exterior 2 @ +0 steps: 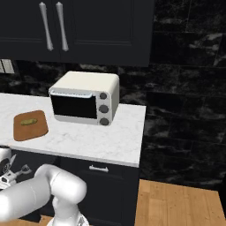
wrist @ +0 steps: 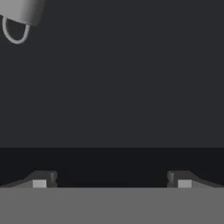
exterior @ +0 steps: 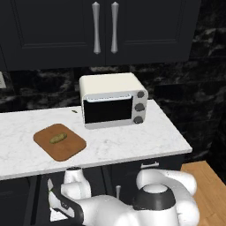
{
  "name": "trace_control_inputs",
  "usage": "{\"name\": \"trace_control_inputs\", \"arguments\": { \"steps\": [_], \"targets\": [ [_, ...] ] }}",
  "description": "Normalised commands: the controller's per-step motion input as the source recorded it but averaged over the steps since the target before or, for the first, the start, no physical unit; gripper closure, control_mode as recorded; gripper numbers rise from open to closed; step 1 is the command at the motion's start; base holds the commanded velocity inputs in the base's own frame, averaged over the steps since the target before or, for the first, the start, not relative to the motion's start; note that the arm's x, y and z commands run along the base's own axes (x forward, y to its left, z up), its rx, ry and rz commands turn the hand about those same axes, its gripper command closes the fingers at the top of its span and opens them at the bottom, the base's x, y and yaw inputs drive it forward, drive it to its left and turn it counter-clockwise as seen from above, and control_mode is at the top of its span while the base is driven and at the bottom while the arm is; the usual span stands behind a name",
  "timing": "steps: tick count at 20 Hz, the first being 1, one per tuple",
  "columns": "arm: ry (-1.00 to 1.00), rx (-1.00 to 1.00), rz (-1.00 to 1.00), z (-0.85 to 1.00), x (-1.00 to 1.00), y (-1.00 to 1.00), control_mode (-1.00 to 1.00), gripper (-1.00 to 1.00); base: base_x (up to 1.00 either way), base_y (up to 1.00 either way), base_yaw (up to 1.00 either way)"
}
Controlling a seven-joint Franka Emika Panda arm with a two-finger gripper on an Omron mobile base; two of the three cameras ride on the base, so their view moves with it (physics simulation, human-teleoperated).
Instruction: Place the appropriate cutting tool for cutting the potato skin on the cutting board.
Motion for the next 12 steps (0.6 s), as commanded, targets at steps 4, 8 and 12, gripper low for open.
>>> {"name": "trace_control_inputs", "arguments": {
  "steps": [4,8,12],
  "targets": [
    [0.15,0.00,-0.01,0.00,-0.87,0.09,-1.00,-1.00,0.00,0.00,0.00],
    [0.16,0.00,-0.01,0.00,-0.55,0.11,-1.00,-1.00,0.00,0.00,0.00],
    [0.05,-0.02,-0.05,0.08,0.35,0.00,-1.00,-1.00,0.00,0.00,0.00]
  ]
}}
